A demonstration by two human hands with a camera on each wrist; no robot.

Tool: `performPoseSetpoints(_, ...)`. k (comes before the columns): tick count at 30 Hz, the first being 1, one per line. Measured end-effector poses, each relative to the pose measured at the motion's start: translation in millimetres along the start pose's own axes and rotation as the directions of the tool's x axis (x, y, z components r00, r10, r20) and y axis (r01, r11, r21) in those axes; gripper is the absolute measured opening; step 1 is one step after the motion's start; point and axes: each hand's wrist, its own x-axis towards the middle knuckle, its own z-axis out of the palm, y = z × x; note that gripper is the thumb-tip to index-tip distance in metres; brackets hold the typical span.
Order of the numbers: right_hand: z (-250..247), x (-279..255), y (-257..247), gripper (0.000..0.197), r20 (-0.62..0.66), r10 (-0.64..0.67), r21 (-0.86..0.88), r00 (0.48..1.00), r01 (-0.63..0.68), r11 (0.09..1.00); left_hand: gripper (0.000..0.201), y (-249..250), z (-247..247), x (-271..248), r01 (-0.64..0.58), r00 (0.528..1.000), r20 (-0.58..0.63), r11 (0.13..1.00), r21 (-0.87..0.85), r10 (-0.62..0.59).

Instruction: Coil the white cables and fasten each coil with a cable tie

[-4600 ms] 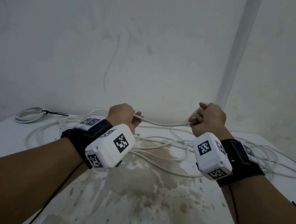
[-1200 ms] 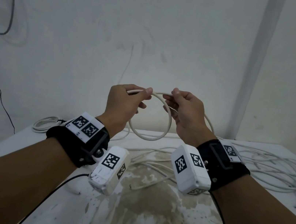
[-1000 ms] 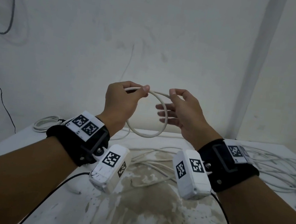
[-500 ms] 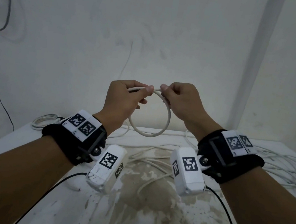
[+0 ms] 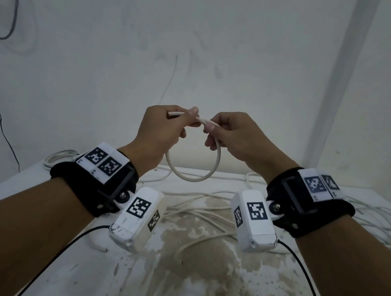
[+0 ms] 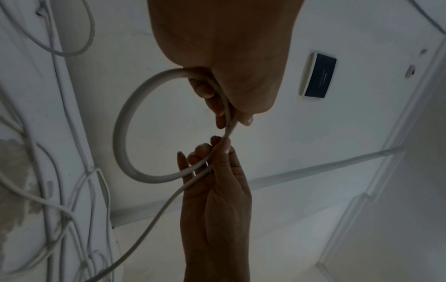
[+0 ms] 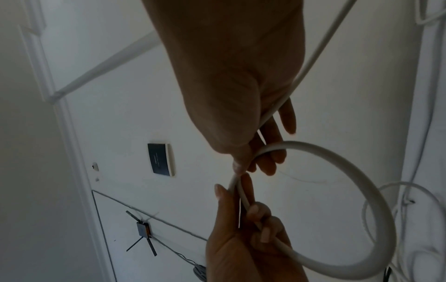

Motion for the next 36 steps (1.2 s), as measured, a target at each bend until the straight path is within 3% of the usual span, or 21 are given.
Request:
performPoseSetpoints(9,2,0,3,0.030,0.000,0.065,0.071,0.998,-0.065,0.995,0.007,1,-1,-3,-0.063,0.997,0.049,0.996,0.059,0.061)
performPoseSetpoints(22,4,-4,-6,0.035,0.145,0.100,0.097,0.984,-0.115,0.989,0.014,-2,2,-5,-0.038,0.999,0.023,0.998,0.046,0.037)
performPoseSetpoints(31,6,-6,-7,0.038,0.136,0.145,0.170,0.980,-0.168,0.971,0.014,-5,8,-5,-0.020,1.000,0.019,1.000,0.000,0.020)
performPoseSetpoints(36,4,-7,-9,0.036,0.151,0.169,0.179,0.974,-0.195,0.964,0.027,-5,9,-6,0.029,0.999,-0.014,0.999,0.031,-0.028)
